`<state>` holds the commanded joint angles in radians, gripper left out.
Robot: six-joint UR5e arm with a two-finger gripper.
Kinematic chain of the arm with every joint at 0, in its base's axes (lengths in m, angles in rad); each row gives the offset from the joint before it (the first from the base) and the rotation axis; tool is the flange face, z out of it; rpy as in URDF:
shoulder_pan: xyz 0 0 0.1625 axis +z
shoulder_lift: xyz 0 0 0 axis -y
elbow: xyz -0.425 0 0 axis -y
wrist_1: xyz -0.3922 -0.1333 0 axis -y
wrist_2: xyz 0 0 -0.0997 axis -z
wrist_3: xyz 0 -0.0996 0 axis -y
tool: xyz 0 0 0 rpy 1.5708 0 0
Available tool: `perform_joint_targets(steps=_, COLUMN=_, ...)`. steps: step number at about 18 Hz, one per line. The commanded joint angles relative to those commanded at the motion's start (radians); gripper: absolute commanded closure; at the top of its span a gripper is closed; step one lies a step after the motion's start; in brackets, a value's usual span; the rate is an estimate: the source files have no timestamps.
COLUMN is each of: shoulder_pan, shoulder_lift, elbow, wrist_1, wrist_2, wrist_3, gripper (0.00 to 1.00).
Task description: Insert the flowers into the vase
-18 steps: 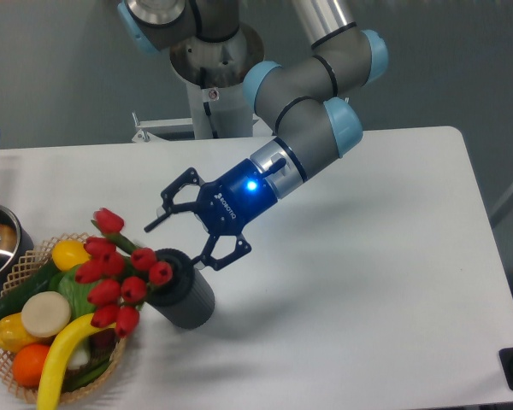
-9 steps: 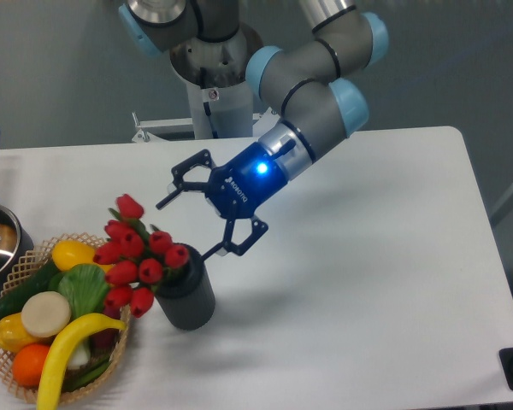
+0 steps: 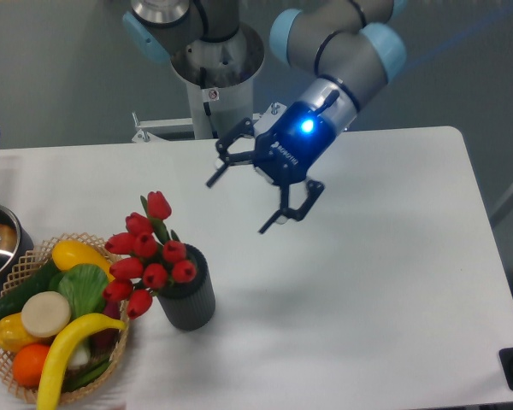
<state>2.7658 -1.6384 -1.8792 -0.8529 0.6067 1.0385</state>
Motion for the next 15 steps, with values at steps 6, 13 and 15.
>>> perform_joint_targets(steps=6, shoulder_pan=-0.008, shoulder_lift=0.026, elbow=0.025, wrist_1=-0.002, wrist_2=0.400, wrist_3=0.069, gripper=0.00)
perform_joint_targets(steps=13, shoulder_pan=-0.018, shoulder_lift=-0.004, elbow=0.000, wrist_1=-0.034, wrist_2=0.778, wrist_3=0.106, gripper=0.00)
perform_joint_targets(steps=15, shoulder_pan=-0.032, shoulder_lift=-0.029, elbow=0.000, wrist_1=-0.048, wrist_2=0.859, wrist_3=0.114, gripper=0.00)
